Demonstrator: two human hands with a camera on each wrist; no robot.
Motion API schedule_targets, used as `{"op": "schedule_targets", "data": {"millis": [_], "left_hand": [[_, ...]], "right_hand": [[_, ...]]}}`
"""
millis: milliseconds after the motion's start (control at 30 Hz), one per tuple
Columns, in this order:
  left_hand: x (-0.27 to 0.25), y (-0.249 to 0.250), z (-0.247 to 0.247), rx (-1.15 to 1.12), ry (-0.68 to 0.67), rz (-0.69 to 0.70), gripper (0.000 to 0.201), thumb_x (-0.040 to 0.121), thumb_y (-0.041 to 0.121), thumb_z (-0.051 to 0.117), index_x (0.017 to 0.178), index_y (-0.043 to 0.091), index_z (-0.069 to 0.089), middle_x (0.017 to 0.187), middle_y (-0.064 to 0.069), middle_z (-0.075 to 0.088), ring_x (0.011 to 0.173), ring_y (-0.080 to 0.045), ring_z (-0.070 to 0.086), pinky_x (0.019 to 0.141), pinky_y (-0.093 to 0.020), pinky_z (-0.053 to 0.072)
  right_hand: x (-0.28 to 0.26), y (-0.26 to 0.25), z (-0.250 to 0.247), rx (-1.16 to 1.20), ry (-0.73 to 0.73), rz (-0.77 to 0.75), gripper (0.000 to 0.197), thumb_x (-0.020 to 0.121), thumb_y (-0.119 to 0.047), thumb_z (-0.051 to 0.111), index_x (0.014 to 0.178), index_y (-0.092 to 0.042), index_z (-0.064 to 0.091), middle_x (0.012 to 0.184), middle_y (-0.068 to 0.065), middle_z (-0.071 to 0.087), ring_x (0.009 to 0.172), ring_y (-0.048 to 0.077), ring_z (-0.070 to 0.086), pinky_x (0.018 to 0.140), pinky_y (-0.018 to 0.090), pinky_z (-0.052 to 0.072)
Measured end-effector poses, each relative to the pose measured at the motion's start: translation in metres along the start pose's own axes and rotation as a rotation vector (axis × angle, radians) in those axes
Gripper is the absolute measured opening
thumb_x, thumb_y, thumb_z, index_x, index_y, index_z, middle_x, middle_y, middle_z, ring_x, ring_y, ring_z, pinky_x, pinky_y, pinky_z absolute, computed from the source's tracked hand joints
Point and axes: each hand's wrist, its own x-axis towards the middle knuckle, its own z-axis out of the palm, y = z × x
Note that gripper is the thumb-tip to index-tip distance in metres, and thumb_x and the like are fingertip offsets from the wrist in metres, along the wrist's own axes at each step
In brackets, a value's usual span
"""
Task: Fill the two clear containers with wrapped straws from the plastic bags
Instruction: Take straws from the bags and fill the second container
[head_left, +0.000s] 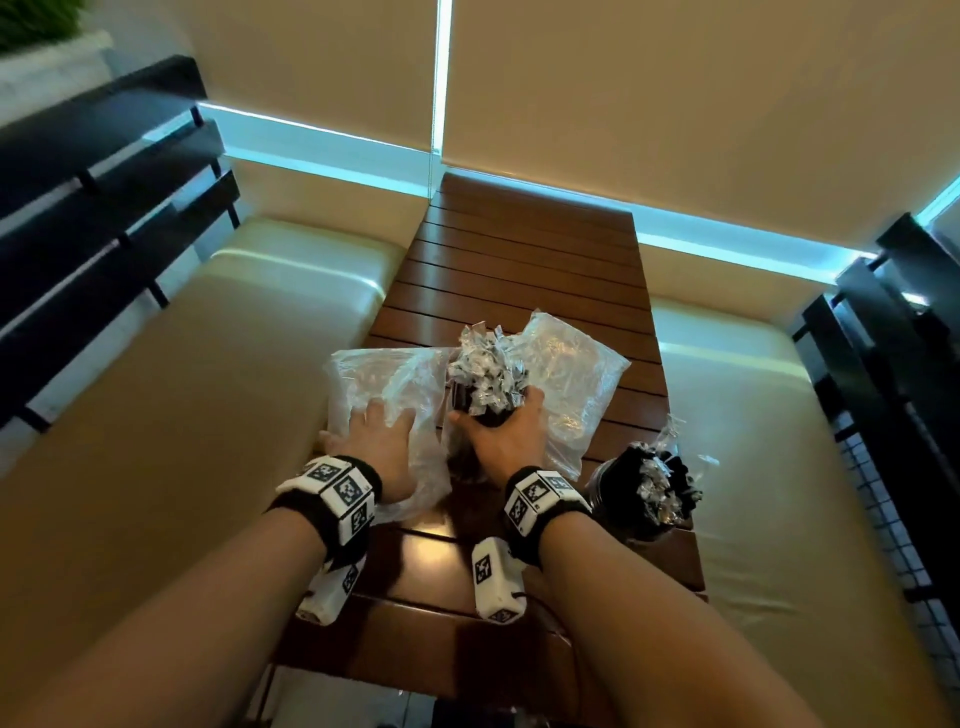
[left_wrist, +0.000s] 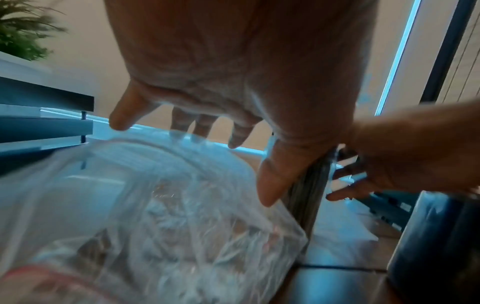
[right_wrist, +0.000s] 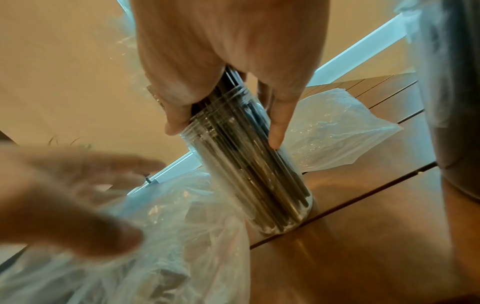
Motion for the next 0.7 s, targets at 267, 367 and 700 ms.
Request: {"op": "schedule_targets", "data": {"millis": [267,367,700], "left_hand": [[-0.002,-0.023,0.037,-0.029,-0.020,0.002,0.077,0.081,0.024,0.067,0.147,0.033,0.028,0.154,-0.010,0.024,0.128,-0.035,0.045,0.102,-0.045,0.044],[-0.001,-0.029,0.039,-0.053,-0.022,0.006,0.078,0.079,0.023,0.070,0.146,0.033,0.031,0.150,-0.010,0.029,0.126,-0.034,0.048,0.100,-0.043,0.047],[-0.007,-0.043,0.060,-0.096,0.015,0.038,0.061,0.084,0.034,0.062,0.141,0.037,0.039,0.145,-0.002,0.041,0.122,-0.025,0.053,0.098,-0.041,0.048]], "right_hand": [[-0.010,0.038,0.000,-0.273,-0.135,0.154,0.083,0.069,-0.024,0.076,0.138,-0.015,0.031,0.144,0.012,0.030,0.135,0.034,0.033,0.111,0.047,0.035],[-0.007,0.048,-0.001,-0.616,-0.093,0.128,0.061,0.072,-0.018,0.066,0.129,-0.019,0.045,0.145,0.012,0.030,0.131,0.036,0.034,0.103,0.049,0.042],[0.031,0.065,0.005,-1.075,-0.120,-0.106,0.048,0.092,-0.035,0.053,0.139,-0.032,0.043,0.159,0.017,0.011,0.136,0.040,0.028,0.104,0.054,0.033]]}}
